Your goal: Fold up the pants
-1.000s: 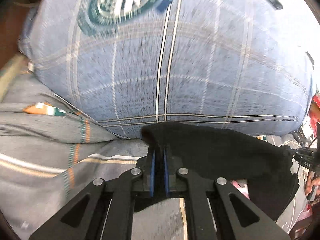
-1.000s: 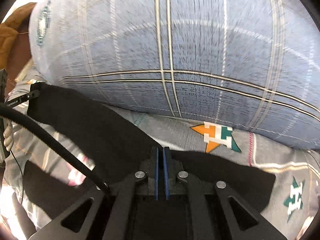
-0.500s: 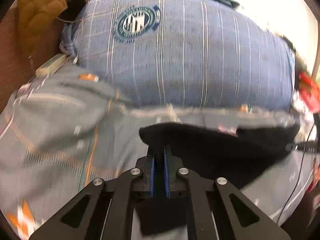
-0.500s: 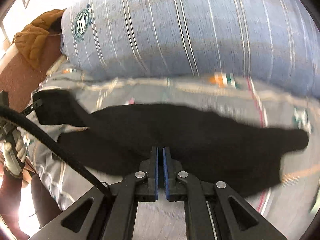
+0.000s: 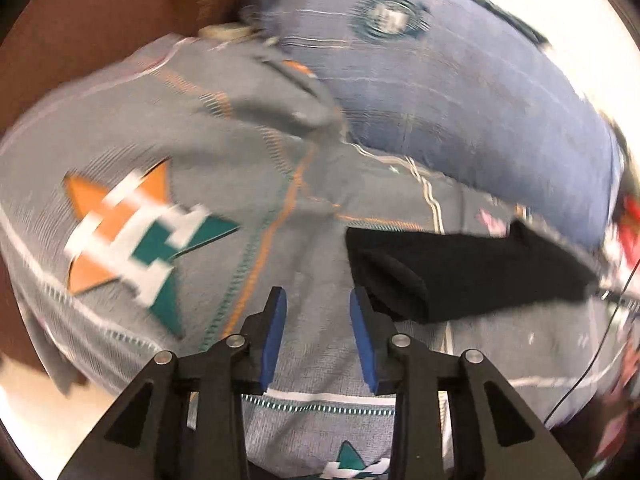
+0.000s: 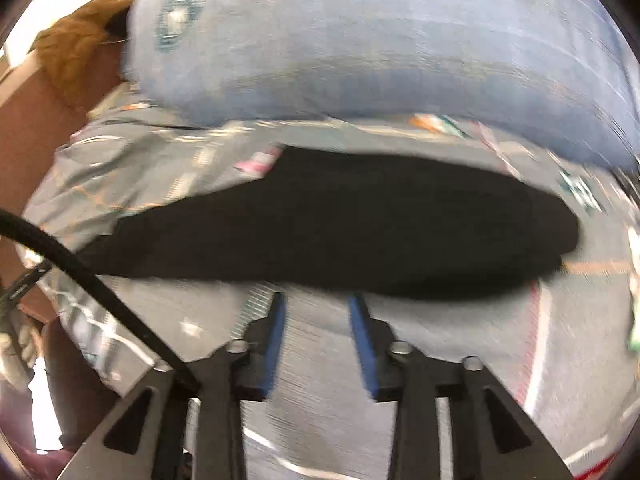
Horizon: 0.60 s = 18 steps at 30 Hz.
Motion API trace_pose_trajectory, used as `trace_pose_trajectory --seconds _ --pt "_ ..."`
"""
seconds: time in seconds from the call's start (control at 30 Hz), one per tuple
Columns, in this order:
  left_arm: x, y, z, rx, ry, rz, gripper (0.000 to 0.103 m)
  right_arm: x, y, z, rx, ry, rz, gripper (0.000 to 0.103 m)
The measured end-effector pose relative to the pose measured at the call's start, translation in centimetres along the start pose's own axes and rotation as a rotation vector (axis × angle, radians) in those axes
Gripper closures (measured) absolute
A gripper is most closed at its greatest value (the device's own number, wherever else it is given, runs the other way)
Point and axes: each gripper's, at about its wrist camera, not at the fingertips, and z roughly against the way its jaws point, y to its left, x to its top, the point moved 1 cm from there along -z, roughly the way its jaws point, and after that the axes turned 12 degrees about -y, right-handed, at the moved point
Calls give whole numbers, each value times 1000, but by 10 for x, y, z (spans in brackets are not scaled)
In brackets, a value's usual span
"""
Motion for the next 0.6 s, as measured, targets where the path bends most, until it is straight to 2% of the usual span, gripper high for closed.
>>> trace_pose_trajectory --seconds 0.1,0.23,0.3,0.37,0.5,0.53,0.57,0.6 --pt "1 15 8 -13 -8 98 71 22 52 -32 143 28 66 60" --pt "2 18 23 -5 -40 102 64 45 149 -82 304 84 200 60" --pt "2 19 28 11 -56 99 63 51 198 -110 366 128 243 56" --pt "2 24 31 21 -55 97 63 52 237 -135 396 175 252 41" --pt "-1 29 35 42 -58 103 63 45 277 -180 348 268 288 39" --pt "-1 31 35 42 -60 103 63 38 281 -189 316 299 310 43" --pt "-2 31 37 48 -65 109 63 29 284 -197 279 334 339 76" --pt "-3 33 37 48 -68 112 63 22 285 -201 265 357 352 99"
